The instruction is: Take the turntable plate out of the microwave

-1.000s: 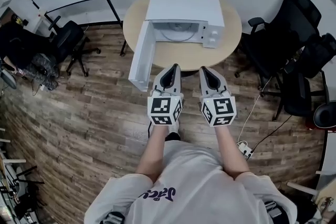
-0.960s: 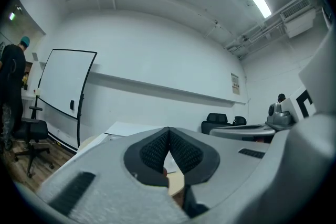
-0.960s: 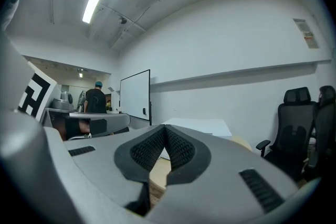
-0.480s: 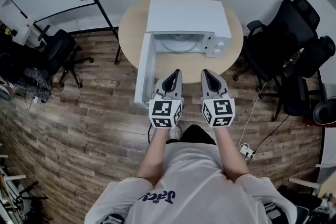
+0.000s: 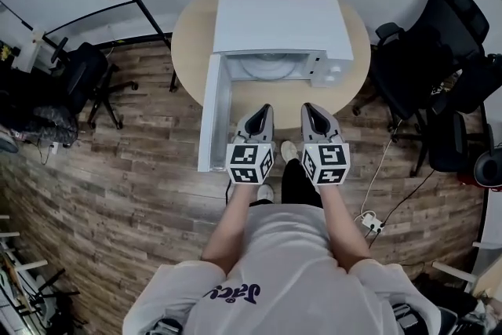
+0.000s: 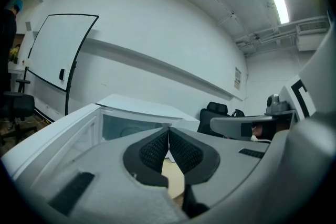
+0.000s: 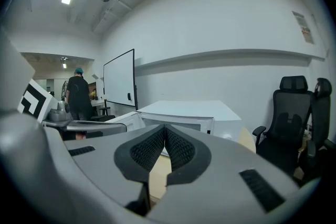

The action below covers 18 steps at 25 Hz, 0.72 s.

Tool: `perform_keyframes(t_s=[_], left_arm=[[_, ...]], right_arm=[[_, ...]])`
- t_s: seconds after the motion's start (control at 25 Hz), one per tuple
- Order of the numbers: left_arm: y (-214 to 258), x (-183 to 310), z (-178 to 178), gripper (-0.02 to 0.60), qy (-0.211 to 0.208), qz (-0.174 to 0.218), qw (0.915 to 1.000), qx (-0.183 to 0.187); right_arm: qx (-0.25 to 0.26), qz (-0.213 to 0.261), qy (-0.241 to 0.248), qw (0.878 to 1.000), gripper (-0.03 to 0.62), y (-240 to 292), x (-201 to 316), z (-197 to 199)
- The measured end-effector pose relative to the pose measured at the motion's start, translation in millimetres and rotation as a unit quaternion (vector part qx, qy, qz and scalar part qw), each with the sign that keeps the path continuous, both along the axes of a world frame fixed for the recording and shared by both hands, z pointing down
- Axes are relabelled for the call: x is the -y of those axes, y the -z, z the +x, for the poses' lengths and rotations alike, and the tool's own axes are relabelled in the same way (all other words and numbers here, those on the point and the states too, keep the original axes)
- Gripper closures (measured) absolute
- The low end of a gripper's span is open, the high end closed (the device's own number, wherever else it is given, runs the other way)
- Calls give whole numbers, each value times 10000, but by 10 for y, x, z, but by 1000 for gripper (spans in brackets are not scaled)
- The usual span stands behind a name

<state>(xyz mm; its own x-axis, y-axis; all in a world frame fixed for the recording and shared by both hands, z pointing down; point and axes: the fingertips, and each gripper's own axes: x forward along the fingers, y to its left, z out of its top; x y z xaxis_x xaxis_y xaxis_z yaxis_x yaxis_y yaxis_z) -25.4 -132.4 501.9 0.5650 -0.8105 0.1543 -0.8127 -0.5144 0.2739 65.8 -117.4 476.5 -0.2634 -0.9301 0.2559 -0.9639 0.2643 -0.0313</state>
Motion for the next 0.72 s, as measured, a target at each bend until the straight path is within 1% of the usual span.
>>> perform_keyframes(t_s=[0.12,0.16,0.36,0.56,0.68,0.72], left_arm=[[-199,215,-5,568,-14,-313,9991,268],[-242,298,-5,568,11,-399,9987,304],[-426,684,96,566,21,-629,9969,471],[-789,957,128,566,118,-1090,9930,430],[-1102,1050,159,561,137,-1492,9877,456],[-1201,1063,172,546,116,-1638,9856,397]], right_arm=[[55,-114,187,9997,579,-83,240,-35],[46,-149,275,9995,579,-99,325,-41],[34,-264,416,9988,578,-169,717,14],[2,-429,553,9975,578,-312,996,8],[-10,-509,599,9969,577,-363,1153,35],[-10,-539,608,9967,577,-383,1200,42]])
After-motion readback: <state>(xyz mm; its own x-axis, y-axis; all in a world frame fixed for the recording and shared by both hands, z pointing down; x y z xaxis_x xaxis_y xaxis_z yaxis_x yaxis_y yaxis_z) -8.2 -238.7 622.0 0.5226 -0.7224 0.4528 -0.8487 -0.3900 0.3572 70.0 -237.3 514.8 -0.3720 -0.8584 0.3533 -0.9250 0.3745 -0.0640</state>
